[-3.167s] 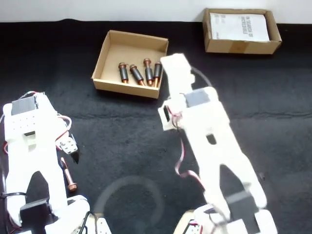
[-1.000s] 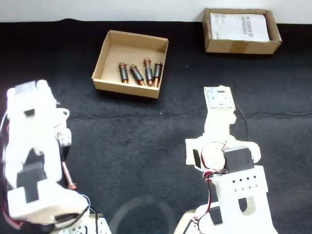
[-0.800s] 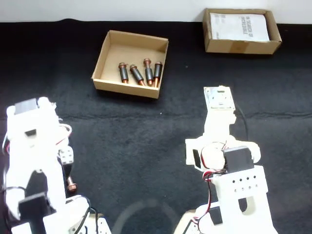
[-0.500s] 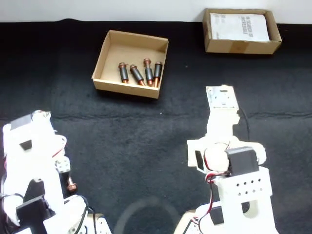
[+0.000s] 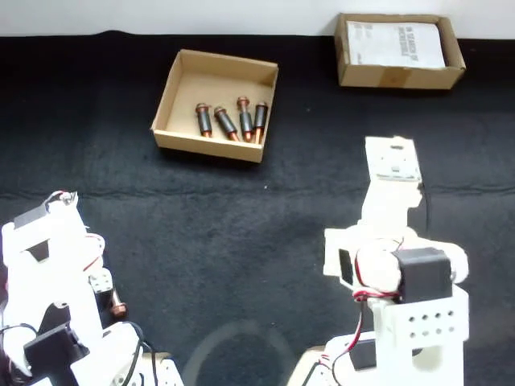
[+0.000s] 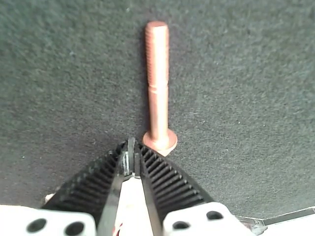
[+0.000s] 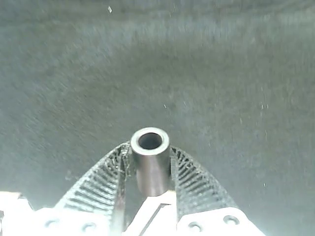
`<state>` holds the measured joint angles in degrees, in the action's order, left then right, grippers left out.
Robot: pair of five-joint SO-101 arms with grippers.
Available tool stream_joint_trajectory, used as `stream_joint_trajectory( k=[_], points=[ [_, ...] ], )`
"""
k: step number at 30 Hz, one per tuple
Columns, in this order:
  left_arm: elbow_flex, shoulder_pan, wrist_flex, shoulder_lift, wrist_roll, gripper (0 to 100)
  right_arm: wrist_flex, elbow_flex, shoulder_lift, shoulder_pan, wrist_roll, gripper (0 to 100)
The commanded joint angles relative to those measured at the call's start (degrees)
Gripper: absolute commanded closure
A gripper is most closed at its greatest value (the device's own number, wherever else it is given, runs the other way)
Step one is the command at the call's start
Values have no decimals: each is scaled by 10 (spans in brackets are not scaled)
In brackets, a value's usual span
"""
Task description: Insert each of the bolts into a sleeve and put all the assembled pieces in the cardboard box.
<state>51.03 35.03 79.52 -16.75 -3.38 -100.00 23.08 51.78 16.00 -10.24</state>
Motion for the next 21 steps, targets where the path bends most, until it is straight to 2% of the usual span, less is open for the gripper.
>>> stream_joint_trajectory(
  k=[1, 8, 16, 21],
  points=[
    [0, 1, -3, -18, -3, 992, -8, -51, 0, -7, -5, 991],
    [28, -45, -11, -17, -3, 992, -8, -61, 0, -7, -5, 991],
    [71, -58, -119, -17, -3, 992, -9, -103, 1, -7, -5, 991],
    [68, -97, -142, -18, -3, 992, -9, -124, 1, -7, -5, 991]
  ],
)
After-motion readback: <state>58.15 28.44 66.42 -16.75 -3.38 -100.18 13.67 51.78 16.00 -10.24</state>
